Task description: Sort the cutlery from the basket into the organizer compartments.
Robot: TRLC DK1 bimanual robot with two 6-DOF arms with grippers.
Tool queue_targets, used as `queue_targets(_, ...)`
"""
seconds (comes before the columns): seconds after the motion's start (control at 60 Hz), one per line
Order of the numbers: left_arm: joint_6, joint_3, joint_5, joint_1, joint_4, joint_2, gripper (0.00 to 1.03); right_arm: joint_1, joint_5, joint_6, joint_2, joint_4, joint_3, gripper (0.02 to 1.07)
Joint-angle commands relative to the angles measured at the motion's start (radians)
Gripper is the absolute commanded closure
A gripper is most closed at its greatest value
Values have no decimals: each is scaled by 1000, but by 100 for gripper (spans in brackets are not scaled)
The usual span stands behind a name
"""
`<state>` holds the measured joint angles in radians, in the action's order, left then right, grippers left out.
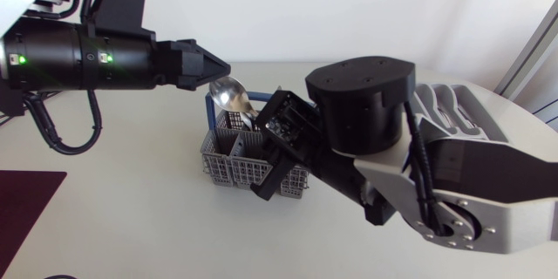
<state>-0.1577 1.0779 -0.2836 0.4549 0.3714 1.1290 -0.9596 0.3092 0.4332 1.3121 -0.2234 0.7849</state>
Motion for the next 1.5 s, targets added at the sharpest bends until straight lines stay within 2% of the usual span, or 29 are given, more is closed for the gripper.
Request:
queue_targets(0.0, -23, -12, 1, -24, -37, -38, 46, 13, -15, -25, -59, 33, -30, 97)
queue_targets(0.117, -2, -6, 27, -41, -65, -48, 44, 32, -18, -28, -137, 81, -55, 98)
queue_targets(0.25, 41, -4, 49, -71, -89, -29, 41, 130, -62, -62, -249, 162, -75, 98)
queue_targets(0.383, 83, -18, 67, -90, -106, 0, 38, 305, -134, -93, -318, 222, -85, 98)
queue_targets(0.55, 136, -50, 110, -94, -134, 26, 34, 624, -291, -119, -301, 237, -84, 98)
queue_targets(0.683, 165, -79, 130, -94, -154, 40, 33, 888, -423, -136, -180, 216, -32, 98)
queue_targets(0.833, 202, -110, 153, -94, -169, 49, 31, 1085, -504, -151, 27, 176, 79, 98)
queue_targets(0.95, 238, -141, 175, -90, -173, 51, 31, 1184, -525, -168, 207, 157, 198, 98)
queue_targets(1.3, 314, -251, 201, -94, -204, 12, 27, 1276, -509, -235, 668, 164, 576, 98)
queue_targets(1.483, 340, -289, 201, -94, -206, -5, 27, 1282, -479, -255, 819, 208, 711, 98)
